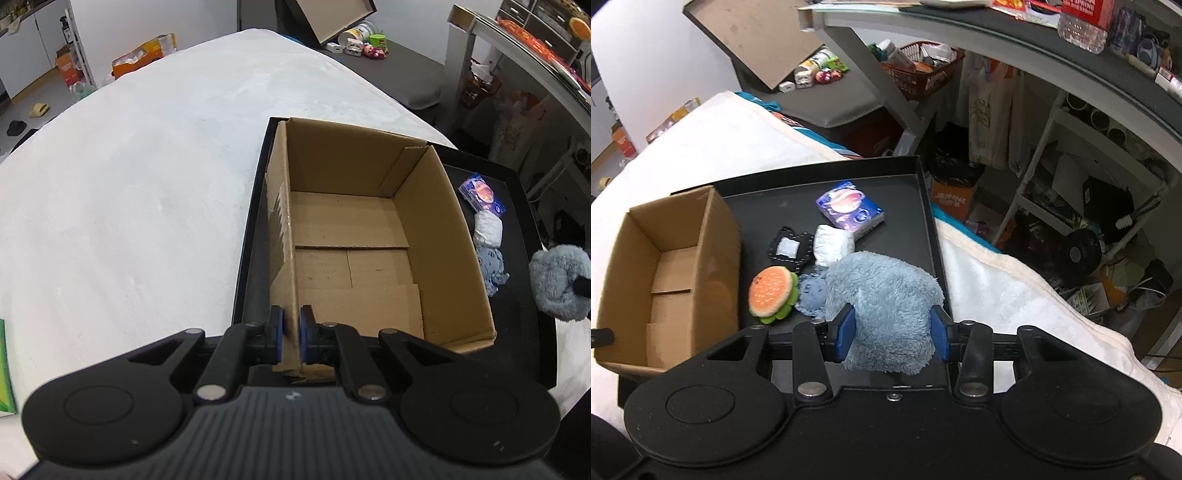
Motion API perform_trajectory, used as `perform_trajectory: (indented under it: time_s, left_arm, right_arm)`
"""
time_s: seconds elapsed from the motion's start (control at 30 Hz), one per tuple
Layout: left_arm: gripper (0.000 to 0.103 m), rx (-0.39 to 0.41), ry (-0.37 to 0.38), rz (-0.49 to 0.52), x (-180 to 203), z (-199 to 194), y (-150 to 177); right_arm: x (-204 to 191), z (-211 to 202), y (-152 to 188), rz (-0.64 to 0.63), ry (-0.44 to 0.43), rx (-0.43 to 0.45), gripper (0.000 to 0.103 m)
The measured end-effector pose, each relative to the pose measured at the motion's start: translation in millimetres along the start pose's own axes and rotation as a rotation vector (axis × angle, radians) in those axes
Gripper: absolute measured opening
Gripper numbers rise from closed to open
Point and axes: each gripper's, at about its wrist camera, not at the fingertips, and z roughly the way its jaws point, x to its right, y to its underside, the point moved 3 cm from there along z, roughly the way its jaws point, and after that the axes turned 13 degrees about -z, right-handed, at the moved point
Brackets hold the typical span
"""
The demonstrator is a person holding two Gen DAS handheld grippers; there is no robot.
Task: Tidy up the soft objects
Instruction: 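Lift the grey plush with the right tool and drop it into the box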
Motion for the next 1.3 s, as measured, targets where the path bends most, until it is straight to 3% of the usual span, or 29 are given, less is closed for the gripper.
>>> perform_trajectory:
  time_s: [0.53, 0.9, 1.3]
  left_arm:
    - [0.008, -0.004, 0.005, -0.004, -6.4, -1.5, -2.2]
    - [0.008, -0.030, -0.018, -0.024, -11.1, 12.0, -1.3]
    - [0.009, -0.043, 0.008, -0.038, -17.3, 14.3, -2.1]
  right_arm:
    - [-22.6, -29.2, -9.2, -0.050, -0.019, 0.045, 0.042]
    - [-55.5, -42.6, -29.3, -0.122, -0.032, 0.078, 0.042]
    - [-93.2, -48.8, -47.6, -0.189, -0.046, 0.112, 0.042]
